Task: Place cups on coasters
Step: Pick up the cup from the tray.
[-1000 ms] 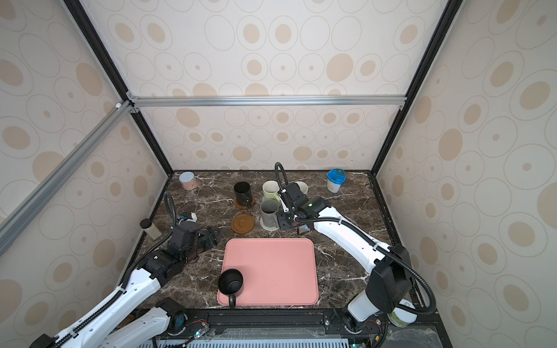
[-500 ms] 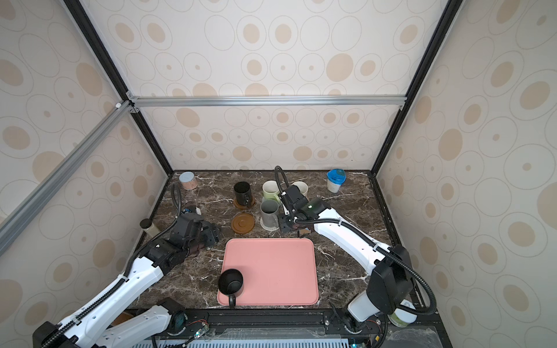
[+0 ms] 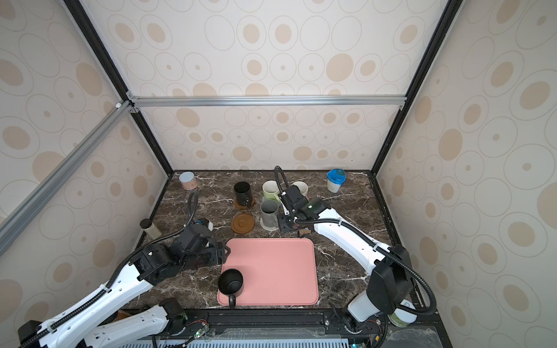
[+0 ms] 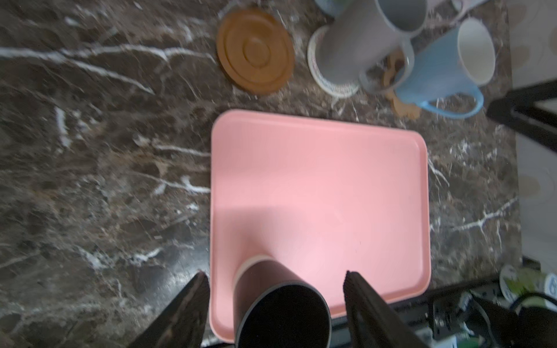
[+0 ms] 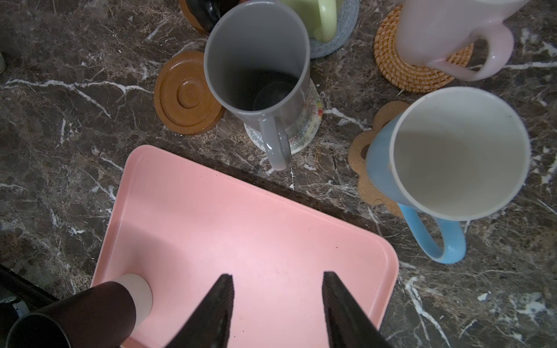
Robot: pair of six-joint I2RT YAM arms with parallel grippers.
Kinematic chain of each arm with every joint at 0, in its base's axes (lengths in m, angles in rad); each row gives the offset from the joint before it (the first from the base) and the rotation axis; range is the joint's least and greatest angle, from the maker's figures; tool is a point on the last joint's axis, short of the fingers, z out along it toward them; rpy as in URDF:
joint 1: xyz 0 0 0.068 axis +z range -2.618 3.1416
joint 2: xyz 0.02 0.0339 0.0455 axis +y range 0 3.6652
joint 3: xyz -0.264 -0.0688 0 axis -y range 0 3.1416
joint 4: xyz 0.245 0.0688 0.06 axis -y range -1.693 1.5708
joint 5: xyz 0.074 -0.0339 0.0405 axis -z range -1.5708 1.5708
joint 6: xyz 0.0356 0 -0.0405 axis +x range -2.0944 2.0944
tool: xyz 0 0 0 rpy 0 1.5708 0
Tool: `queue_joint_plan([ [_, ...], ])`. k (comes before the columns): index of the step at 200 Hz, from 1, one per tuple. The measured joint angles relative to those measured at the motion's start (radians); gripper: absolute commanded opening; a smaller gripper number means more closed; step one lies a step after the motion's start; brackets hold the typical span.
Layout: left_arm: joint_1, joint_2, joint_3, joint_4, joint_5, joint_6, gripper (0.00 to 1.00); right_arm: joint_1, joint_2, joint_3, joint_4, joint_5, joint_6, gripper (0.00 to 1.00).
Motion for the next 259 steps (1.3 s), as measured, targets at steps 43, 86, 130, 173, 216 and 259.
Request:
queue_joint_plan([
  [43, -0.262, 0.011, 0.061, -0.143, -0.014, -0.220, 0.71, 0.000, -0.045, -0.048, 0.007, -0.006, -0.003, 0.52],
  [86, -0.441, 0.091, 0.103, -0.210, 0.011, -0.400, 0.71, 0.000, -0.064, -0.070, 0.009, -0.007, -0.005, 0.52],
  [130, -0.480, 0.081, 0.084, -0.238, 0.045, -0.528, 0.70, 0.000, -0.066, -0.083, 0.015, -0.012, -0.006, 0.52],
  [173, -0.495, 0.080, -0.020, -0.194, 0.084, -0.583, 0.69, 0.000, -0.084, -0.083, 0.015, -0.013, -0.013, 0.52],
  [216, -0.495, 0.078, -0.124, -0.093, 0.097, -0.619, 0.67, 0.000, -0.128, -0.086, 0.014, -0.004, -0.016, 0.52],
  [259, -0.495, 0.138, -0.127, -0.047, 0.095, -0.615, 0.67, 0.000, -0.145, -0.086, 0.014, 0.008, -0.016, 0.53],
])
